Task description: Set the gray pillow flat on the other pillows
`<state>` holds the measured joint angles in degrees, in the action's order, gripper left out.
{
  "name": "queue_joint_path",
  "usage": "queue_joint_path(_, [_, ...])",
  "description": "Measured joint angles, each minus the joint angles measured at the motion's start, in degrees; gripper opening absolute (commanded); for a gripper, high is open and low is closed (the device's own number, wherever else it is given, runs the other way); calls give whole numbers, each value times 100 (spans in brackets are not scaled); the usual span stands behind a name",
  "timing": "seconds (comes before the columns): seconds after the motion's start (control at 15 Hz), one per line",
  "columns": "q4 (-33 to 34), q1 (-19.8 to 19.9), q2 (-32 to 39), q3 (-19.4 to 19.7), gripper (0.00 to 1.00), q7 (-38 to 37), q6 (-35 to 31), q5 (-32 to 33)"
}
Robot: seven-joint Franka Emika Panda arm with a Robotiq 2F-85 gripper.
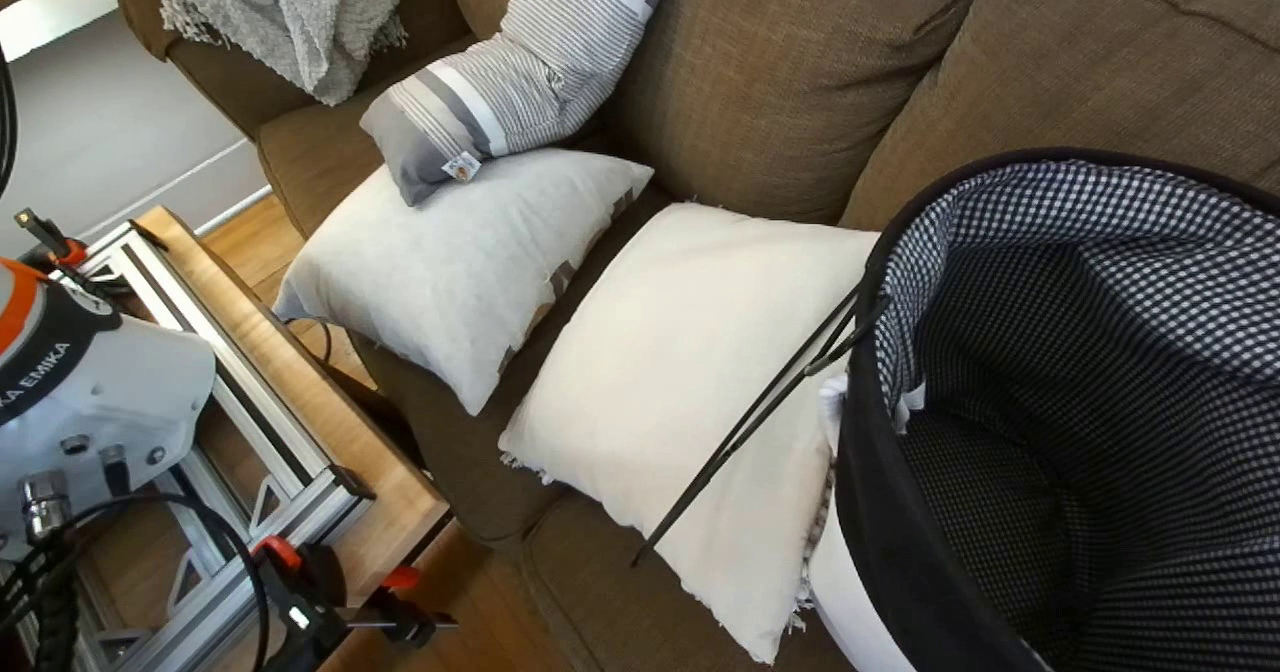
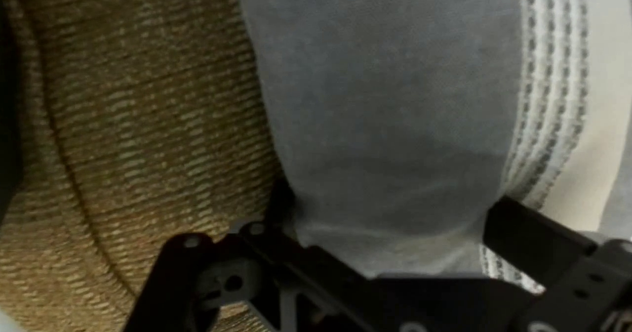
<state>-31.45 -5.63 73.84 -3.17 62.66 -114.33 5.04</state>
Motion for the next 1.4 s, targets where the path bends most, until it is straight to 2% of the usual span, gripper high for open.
queue_joint_path(0.27, [92,-67,10,4,44,-4,232,9])
queue_joint_path(0.67, [275,-177,-389,-127,3,38,1496,-43])
queue_joint_path(0.8, [291,-176,-535,-180,5,34,1820,-90])
queue_joint_path(0.93, [294,-169,-667,-179,1,-148,2090,-110])
queue_joint_path(1.0, [294,-167,-734,-153,4,-394,2235,-109])
queue_joint_path(1.4, [294,-238,-1225,49,4,-2172,2750,-97])
